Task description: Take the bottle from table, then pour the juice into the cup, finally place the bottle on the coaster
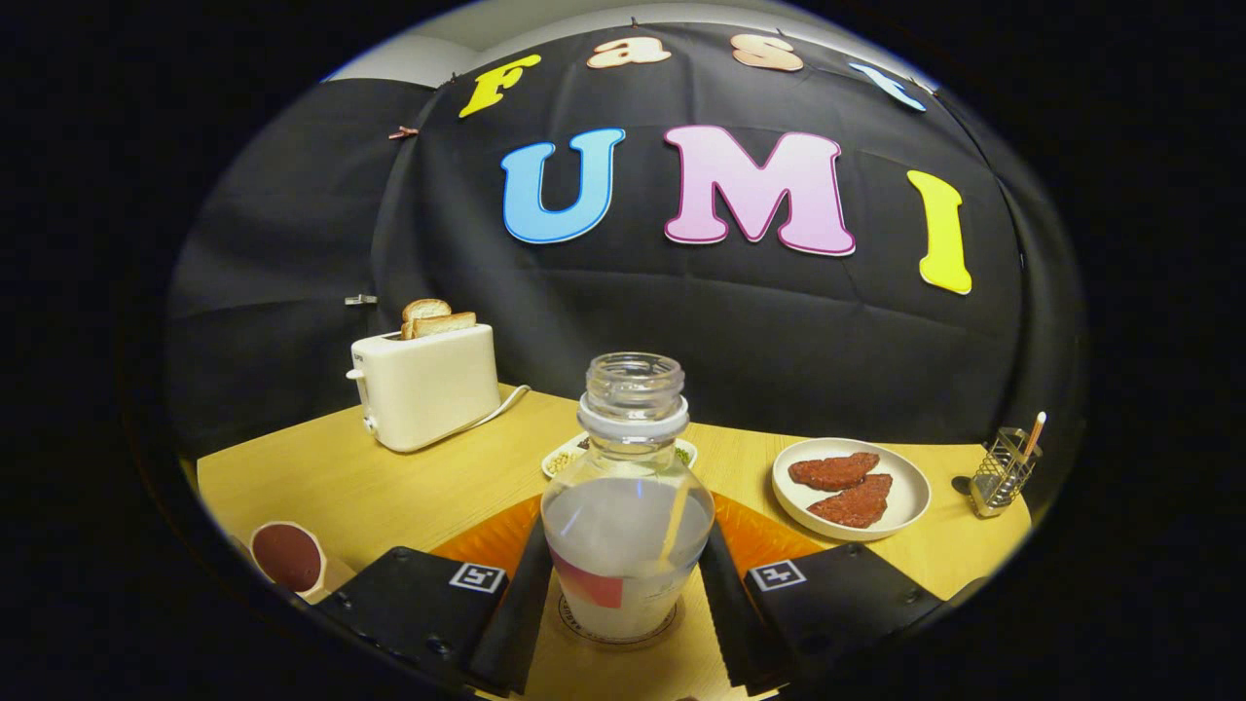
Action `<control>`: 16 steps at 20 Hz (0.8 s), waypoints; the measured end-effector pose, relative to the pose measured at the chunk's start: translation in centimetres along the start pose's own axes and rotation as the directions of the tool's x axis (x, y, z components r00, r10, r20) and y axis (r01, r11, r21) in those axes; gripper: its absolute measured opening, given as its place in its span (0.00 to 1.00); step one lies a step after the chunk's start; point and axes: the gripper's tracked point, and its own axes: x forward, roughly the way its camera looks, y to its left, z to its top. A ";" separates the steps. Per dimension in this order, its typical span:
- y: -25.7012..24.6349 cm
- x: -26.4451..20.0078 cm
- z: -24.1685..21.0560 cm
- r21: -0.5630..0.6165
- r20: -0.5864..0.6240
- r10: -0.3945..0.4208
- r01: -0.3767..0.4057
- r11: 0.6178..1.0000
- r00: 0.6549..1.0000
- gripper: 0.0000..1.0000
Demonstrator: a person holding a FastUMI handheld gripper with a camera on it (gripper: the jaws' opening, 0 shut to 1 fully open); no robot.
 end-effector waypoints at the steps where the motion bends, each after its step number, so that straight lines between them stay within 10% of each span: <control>1: -0.2 0.1 -0.1 0.003 -0.002 -0.003 0.003 1.000 1.000 0.76; 16: 0.1 -1.9 1.2 -0.053 -0.011 -0.008 0.008 0.999 1.000 0.98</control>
